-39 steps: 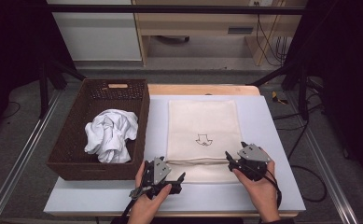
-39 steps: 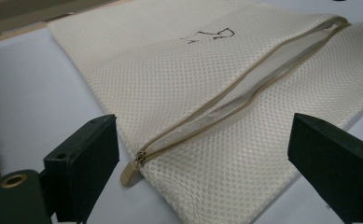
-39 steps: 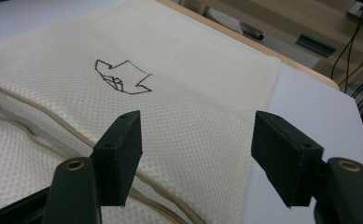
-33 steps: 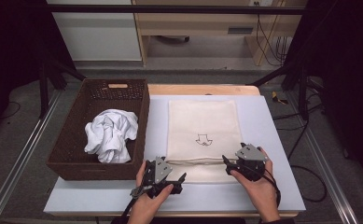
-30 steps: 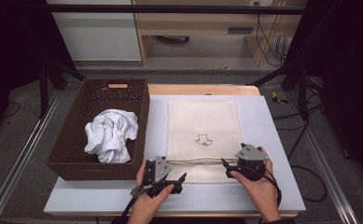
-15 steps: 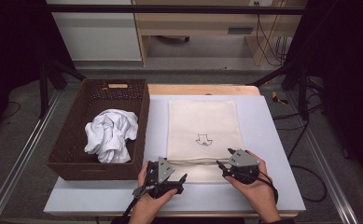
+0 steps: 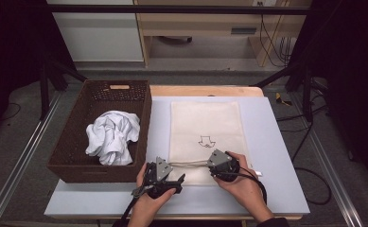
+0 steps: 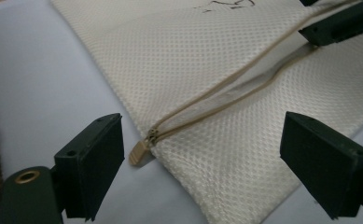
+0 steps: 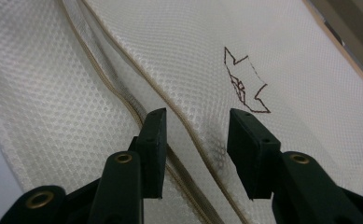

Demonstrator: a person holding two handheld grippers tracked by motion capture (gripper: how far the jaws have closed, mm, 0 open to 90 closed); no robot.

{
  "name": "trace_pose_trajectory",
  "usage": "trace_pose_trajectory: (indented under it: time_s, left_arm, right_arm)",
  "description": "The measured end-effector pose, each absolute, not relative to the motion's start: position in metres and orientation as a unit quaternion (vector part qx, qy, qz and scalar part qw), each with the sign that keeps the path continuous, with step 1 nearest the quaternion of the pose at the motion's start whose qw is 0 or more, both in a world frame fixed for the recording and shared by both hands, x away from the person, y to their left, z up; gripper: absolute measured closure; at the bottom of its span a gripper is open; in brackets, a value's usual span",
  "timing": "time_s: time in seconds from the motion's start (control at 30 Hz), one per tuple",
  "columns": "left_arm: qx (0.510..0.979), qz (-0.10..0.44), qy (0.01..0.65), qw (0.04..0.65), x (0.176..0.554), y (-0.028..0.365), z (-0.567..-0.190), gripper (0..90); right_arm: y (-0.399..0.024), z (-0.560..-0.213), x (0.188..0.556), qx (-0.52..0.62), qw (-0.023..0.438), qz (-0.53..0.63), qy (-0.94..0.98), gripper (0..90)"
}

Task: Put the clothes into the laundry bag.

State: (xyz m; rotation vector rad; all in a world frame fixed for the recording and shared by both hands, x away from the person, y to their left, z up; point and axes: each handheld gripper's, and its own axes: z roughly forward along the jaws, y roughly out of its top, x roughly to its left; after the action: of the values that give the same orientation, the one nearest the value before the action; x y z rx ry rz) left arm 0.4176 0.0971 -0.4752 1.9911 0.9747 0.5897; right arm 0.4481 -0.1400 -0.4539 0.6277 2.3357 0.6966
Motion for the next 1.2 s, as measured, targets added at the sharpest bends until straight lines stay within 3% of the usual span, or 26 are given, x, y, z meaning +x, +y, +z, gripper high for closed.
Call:
trace_pose_trajectory:
  time_s: [0.37, 0.67, 0.9, 1.2]
  left_arm:
    - [0.796, 0.219, 0.393, 0.406, 0.418, 0.096, -0.478, 13.1]
    - [0.790, 0.215, 0.406, 0.406, 0.419, 0.097, -0.480, 10.6]
    - [0.789, 0.213, 0.403, 0.412, 0.417, 0.095, -0.478, 10.7]
    - [0.792, 0.227, 0.386, 0.415, 0.412, 0.089, -0.474, 10.7]
  right_arm:
    - [-0.133, -0.450, 0.459, 0.239, 0.294, 0.266, 0.887, 67.1]
    - [-0.133, -0.418, 0.469, 0.262, 0.305, 0.288, 0.870, 84.6]
    - [-0.137, -0.397, 0.476, 0.266, 0.319, 0.308, 0.856, 85.4]
    - [-0.132, -0.406, 0.477, 0.253, 0.310, 0.302, 0.865, 85.3]
